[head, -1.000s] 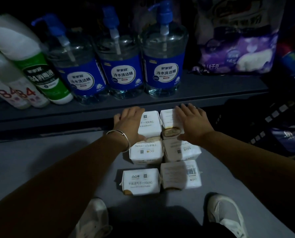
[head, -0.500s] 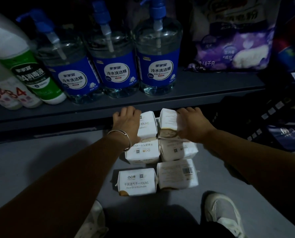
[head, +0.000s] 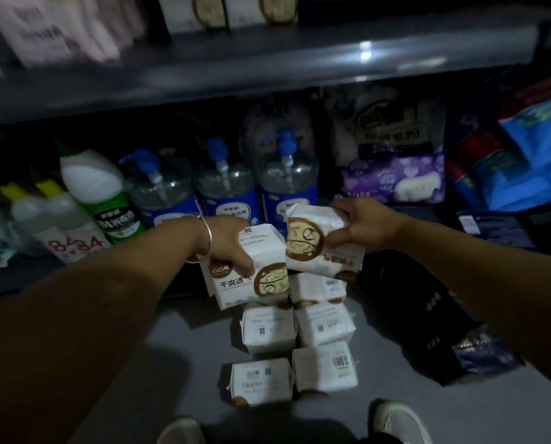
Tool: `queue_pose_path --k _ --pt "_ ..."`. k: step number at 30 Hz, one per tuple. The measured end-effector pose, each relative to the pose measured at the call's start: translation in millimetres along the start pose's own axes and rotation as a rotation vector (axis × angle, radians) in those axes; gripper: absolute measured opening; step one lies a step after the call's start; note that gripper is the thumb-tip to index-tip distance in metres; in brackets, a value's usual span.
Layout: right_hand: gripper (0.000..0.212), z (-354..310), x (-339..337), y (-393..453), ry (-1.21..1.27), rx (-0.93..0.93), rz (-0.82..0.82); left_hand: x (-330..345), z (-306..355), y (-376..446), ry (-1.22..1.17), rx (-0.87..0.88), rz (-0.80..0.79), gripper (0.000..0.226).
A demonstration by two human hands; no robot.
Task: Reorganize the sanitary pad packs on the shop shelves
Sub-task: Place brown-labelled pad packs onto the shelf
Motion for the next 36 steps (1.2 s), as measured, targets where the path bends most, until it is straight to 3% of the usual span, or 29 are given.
queue_pose_path --k 7,11,16,29,33,36 --pt "0.036 -107.8 -100.7 -22.6 0.034 -0.141 0.047 -120.7 46.8 -83.4 0.025 0.102 0.119 0.035" --pt "0.028 -165.3 -160.5 -23.8 -0.004 -0.223 0.150 -191.7 62.7 -117.7 0.003 0.138 0.266 0.052" --pt "0.040 -217.3 -212.0 -17.0 0.017 -0.291 0.255 -260.6 73.6 -137.9 -0.023 0.180 0.387 0.052" --pt "0.042 -225.7 -279.8 77.8 0.011 -0.289 0.385 -366.0 81.3 -54.3 0.055 0.144 0.474 0.050" --pt "0.035 -222.0 -282.8 113.8 0.013 -0.275 0.374 -386.5 72.5 -16.3 0.162 0.089 0.472 0.060" --pt "0.036 -218.0 -279.2 141.0 0.006 -0.255 0.344 -396.1 51.4 11.9 0.196 -0.007 0.440 0.081"
Point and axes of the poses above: each hand's wrist, its own y-axis towards the middle knuckle, its own x-axis out of the palm, z = x × y, the point moved 10 cm from there along y, towards the middle knuckle, and after that the axes turned 7 degrees about z, right-handed, at the moved point
